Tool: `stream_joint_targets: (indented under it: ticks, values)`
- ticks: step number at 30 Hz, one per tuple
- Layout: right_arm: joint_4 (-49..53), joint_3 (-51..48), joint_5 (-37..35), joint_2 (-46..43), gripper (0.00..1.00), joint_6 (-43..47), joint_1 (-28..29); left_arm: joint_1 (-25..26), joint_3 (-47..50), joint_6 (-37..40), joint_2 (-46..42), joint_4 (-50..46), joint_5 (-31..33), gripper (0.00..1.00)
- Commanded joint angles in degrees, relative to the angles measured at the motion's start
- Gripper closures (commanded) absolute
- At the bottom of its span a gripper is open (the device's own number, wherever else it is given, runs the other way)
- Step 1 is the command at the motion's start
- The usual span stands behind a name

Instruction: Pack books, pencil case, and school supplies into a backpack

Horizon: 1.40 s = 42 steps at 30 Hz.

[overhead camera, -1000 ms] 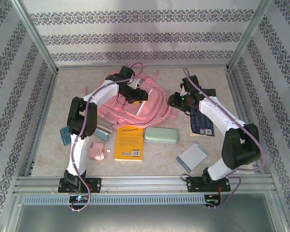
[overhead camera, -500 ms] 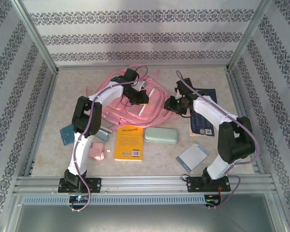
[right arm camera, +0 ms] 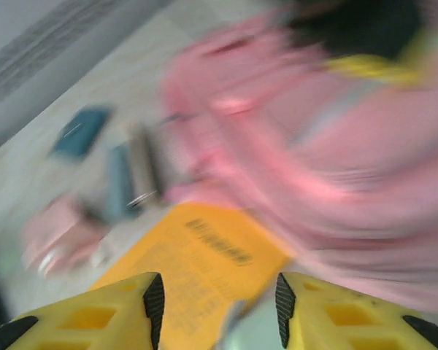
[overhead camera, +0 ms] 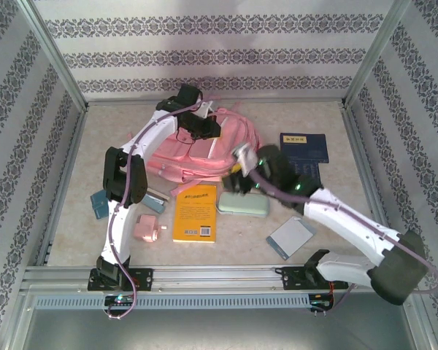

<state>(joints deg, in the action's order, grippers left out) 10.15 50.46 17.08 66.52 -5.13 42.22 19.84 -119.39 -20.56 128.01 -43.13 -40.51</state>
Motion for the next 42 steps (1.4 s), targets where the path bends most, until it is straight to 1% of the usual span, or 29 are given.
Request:
stream_joint_targets:
  ticks: [1,5,7,8,9,10,14,21,29,37,42]
  values:
    - [-8.69,-3.22,4.38,1.95,0.47,22.56,7.3,-1.1,-2.41,-1.72,-3.03,-0.58,-3.21,1.0]
    - [-17.2,-4.03,5.85,11.12,0.4,26.05,13.61,-2.32,-0.4,-3.17,-3.12,1.26,-5.1,1.0]
    - [-21.61,-3.15,6.64,16.33,0.38,26.42,16.16,-3.08,0.91,-3.75,-3.72,2.23,-5.71,1.0]
    - [-24.06,-2.49,6.42,19.18,0.33,26.31,17.37,-3.49,1.61,-4.39,-3.94,2.96,-6.08,1.0]
    - [-26.87,-1.95,6.19,21.97,0.12,25.99,18.35,-3.91,2.32,-5.28,-4.19,4.06,-6.6,1.0]
    - [-29.26,-1.46,6.08,24.39,0.02,25.59,19.11,-4.27,2.92,-5.93,-4.39,4.95,-7.05,1.0]
    - [-37.72,2.03,2.74,33.64,0.02,23.01,21.8,-5.29,4.13,-6.69,-4.6,6.11,-7.56,1.0]
    - [-41.85,10.15,-2.22,44.83,0.02,17.18,24.61,-6.29,6.91,-7.7,-5.14,8.1,-8.45,1.0]
    - [-42.06,15.65,-2.4,51.05,0.02,13.33,26.09,-7.78,8.73,-10.09,-5.0,10.75,-10.02,1.0]
    - [-39.64,18.29,-3.17,55.22,0.02,13.84,27.25,-8.65,10.43,-11.26,-5.75,12.29,-10.65,1.0]
    - [-38.27,19.76,-5.97,57.41,0.04,14.47,27.74,-8.59,10.86,-11.47,-5.85,12.6,-10.72,1.0]
